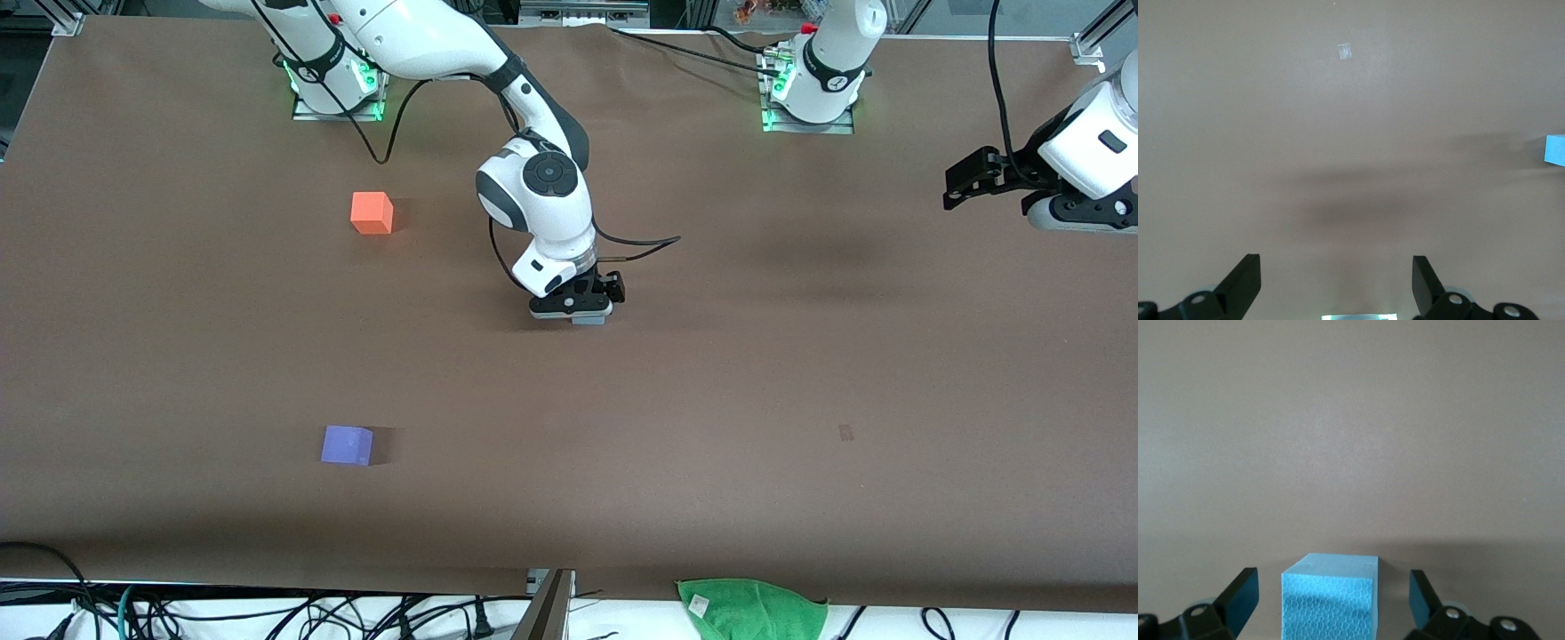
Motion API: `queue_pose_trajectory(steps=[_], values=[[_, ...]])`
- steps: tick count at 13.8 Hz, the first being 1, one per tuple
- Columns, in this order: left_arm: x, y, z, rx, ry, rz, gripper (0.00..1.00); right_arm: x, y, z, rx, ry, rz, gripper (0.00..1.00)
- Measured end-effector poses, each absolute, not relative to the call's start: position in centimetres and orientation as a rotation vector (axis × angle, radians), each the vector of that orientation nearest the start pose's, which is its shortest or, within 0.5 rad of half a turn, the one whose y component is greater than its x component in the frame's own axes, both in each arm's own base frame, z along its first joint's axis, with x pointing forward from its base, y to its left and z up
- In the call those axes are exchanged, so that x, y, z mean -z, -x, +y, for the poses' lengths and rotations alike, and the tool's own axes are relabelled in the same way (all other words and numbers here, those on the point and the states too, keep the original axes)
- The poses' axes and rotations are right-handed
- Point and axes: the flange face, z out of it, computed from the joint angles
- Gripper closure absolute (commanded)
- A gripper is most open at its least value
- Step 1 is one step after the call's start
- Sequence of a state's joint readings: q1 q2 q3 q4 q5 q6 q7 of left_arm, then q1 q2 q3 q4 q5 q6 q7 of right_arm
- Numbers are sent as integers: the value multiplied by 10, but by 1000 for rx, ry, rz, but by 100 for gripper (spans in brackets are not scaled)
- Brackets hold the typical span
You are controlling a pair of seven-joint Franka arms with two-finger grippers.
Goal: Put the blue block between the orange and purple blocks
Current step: 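Lift the light-blue cube and carry it toward the orange cube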
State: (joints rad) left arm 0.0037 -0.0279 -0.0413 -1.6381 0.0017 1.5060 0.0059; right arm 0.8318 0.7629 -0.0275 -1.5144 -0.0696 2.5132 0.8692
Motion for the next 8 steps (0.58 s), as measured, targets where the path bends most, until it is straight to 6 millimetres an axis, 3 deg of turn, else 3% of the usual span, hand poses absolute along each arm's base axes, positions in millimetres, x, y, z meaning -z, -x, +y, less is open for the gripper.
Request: queue_pose_trajectory(steps=[8], values=[[-603, -537, -20, -164, 3132, 66, 0, -217, -500, 539, 338, 2985, -40, 0]])
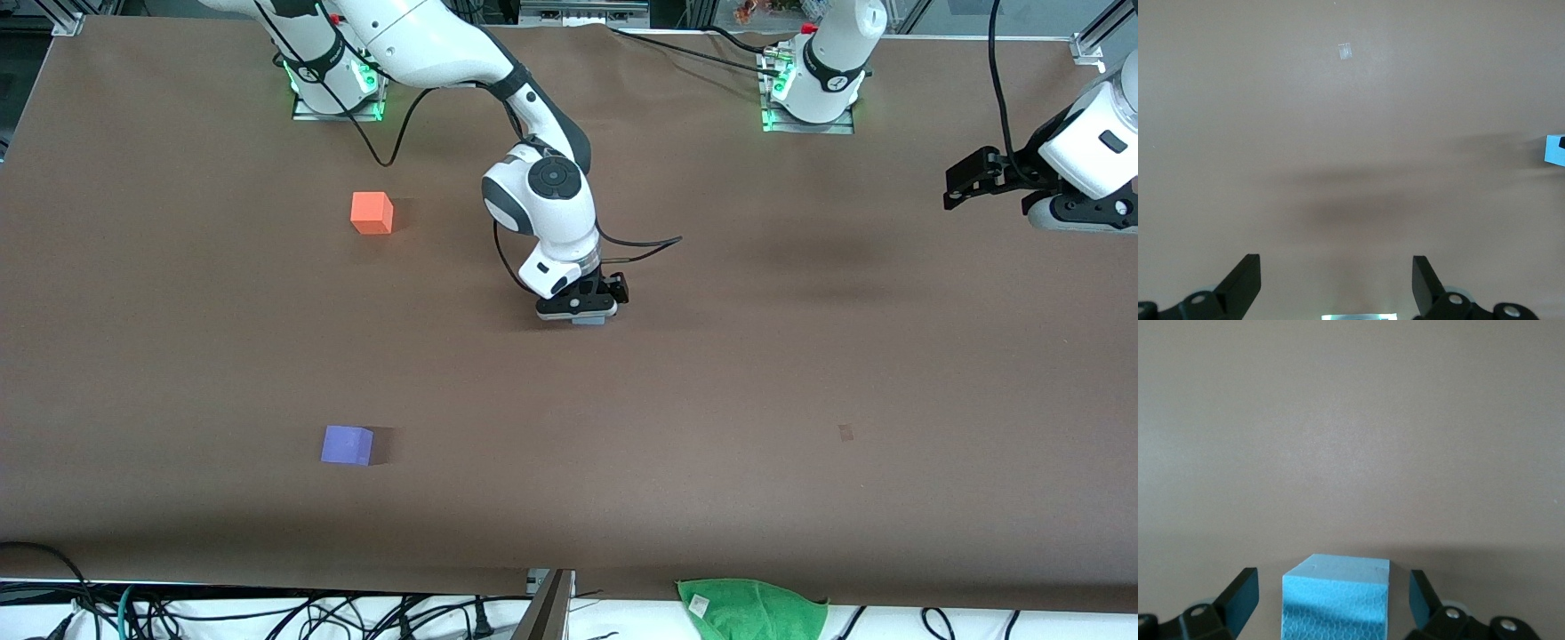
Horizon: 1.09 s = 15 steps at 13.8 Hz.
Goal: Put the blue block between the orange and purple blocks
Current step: 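Lift the light-blue cube and carry it toward the orange cube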
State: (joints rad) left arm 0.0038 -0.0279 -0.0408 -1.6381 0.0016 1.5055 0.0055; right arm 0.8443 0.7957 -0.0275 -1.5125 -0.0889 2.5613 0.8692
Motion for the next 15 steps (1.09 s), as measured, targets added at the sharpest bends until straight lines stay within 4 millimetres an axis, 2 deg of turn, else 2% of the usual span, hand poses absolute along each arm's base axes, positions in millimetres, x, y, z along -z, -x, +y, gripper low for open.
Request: queue_pose_trajectory(steps=[9, 11, 12, 13, 15], values=[[-603, -537, -20, -164, 3132, 66, 0, -204, -494, 542, 329, 2996, -58, 2], [-603, -537, -20, -164, 3132, 66, 0, -202, -494, 542, 327, 2998, -60, 20], [-603, -537, -20, -164, 3132, 66, 0, -201, -494, 542, 327, 2998, -60, 34], [-603, -537, -20, -164, 3132, 66, 0, -201, -494, 542, 328, 2998, -61, 53], [-603, -537, -20, -164, 3132, 66, 0, -202, -495, 542, 331, 2997, -60, 70]])
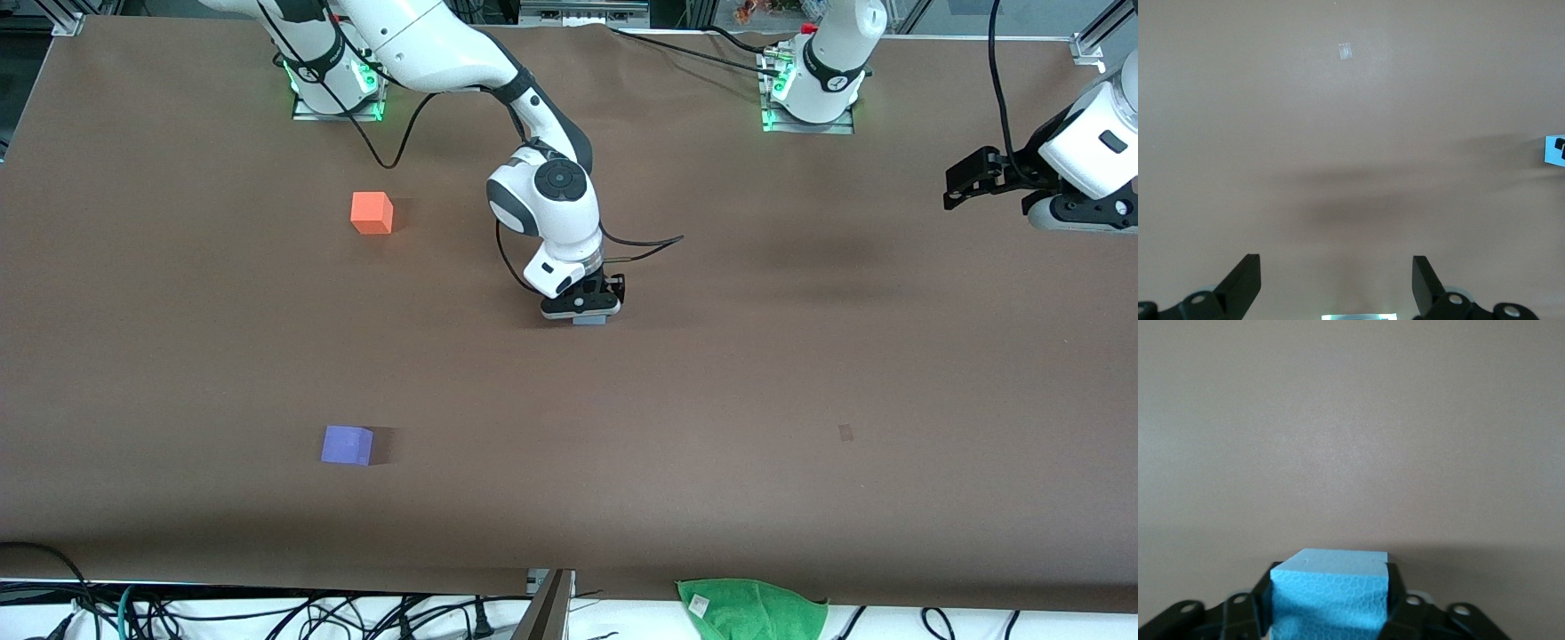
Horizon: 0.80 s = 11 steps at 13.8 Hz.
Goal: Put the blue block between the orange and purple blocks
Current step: 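Lift the light-blue cube and carry it toward the orange cube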
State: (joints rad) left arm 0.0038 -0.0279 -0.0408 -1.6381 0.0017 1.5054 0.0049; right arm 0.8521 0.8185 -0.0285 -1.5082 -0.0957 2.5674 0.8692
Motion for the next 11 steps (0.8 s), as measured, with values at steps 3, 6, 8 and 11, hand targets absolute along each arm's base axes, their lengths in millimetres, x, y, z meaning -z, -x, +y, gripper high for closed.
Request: queue_pose_trajectory(steps=[3, 6, 8, 11], values=[[-603, -537, -20, -164, 3132, 66, 0, -204, -496, 542, 336, 2994, -59, 70], [-603, -537, -20, -164, 3132, 66, 0, -218, -509, 542, 374, 2974, -42, 70], [-603, -537, -20, -164, 3132, 66, 0, -230, -527, 531, 394, 2973, -14, 70], [-603, -537, -20, -164, 3132, 66, 0, -247, -544, 511, 366, 3024, -50, 69]])
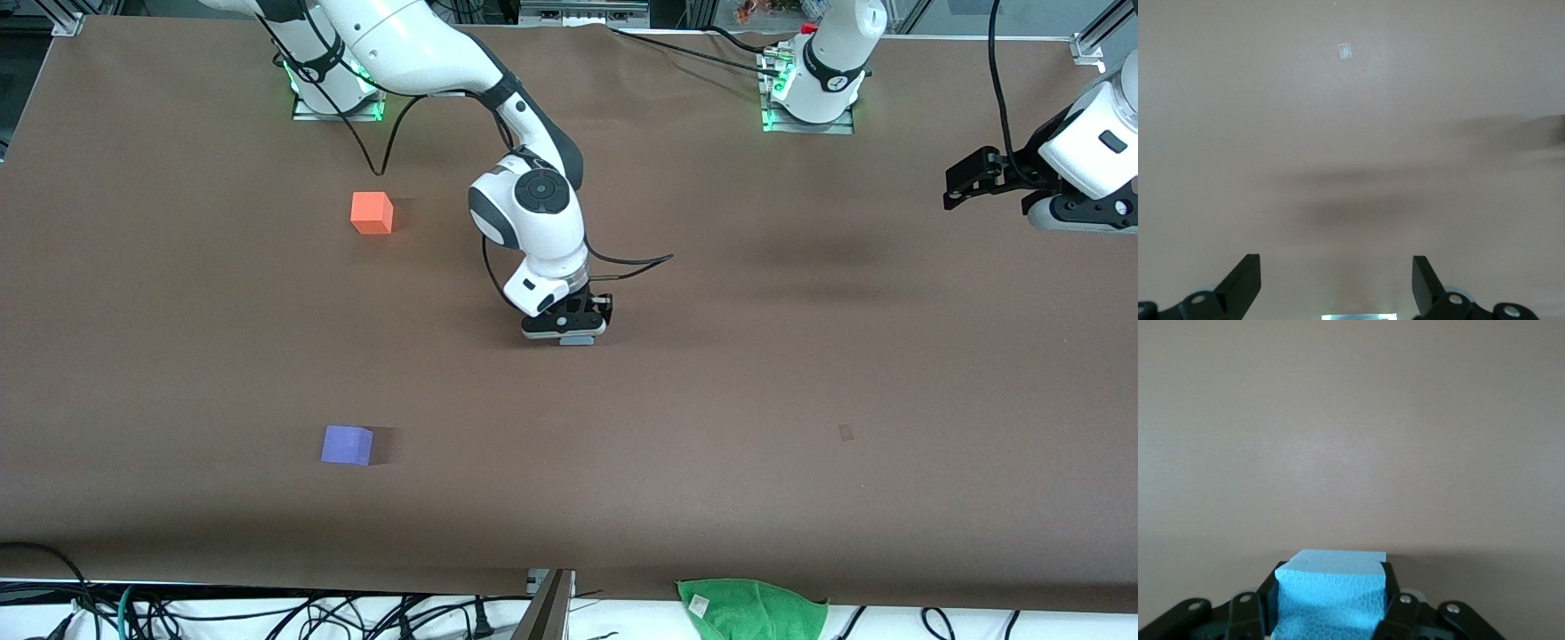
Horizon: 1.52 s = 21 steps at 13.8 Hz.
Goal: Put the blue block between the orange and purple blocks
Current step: 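Lift the light-blue cube and carry it toward the orange cube, then lower the cube between the orange and purple cubes, open the right gripper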
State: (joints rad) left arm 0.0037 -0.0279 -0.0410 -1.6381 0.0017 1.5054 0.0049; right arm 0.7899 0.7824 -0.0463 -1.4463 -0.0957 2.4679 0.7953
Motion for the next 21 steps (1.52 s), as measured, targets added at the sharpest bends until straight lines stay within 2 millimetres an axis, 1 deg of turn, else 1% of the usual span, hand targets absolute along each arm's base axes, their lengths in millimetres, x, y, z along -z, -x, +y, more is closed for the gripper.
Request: queue_pose_trajectory(steps=[1, 2, 3, 5, 7, 9, 11, 13, 15, 16, 17, 18, 21], values=[[-603, -537, -20, -164, 3132, 66, 0, -254, -551, 502, 358, 3043, -72, 69], [-603, -537, -20, -164, 3132, 66, 0, -262, -560, 489, 350, 3063, -102, 69], [-603, -537, -20, -164, 3132, 66, 0, -271, -573, 471, 337, 3085, -139, 69], [-603, -537, -20, -164, 3132, 67, 0, -289, -599, 423, 295, 3131, -197, 69], [-603, -537, -20, -164, 3132, 67, 0, -306, -618, 376, 245, 3167, -206, 69], [-603, -537, -20, -164, 3132, 67, 0, -320, -629, 334, 179, 3198, -204, 69], [-603, -537, -20, -164, 3132, 67, 0, -326, -635, 294, 104, 3198, -164, 69], [-603, -537, -20, -164, 3132, 67, 0, -324, -637, 252, 41, 3193, -146, 71], [-603, -536, -20, -165, 3132, 67, 0, -314, -636, 209, -33, 3171, -85, 74], [-603, -536, -20, -165, 3132, 67, 0, -309, -635, 191, -65, 3157, -45, 75], [-603, -536, -20, -165, 3132, 67, 0, -303, -632, 179, -87, 3151, -22, 75], [-603, -536, -20, -165, 3132, 67, 0, -298, -629, 171, -91, 3149, -6, 75], [-603, -536, -20, -165, 3132, 67, 0, -274, -608, 163, -8, 3138, 3, 74]])
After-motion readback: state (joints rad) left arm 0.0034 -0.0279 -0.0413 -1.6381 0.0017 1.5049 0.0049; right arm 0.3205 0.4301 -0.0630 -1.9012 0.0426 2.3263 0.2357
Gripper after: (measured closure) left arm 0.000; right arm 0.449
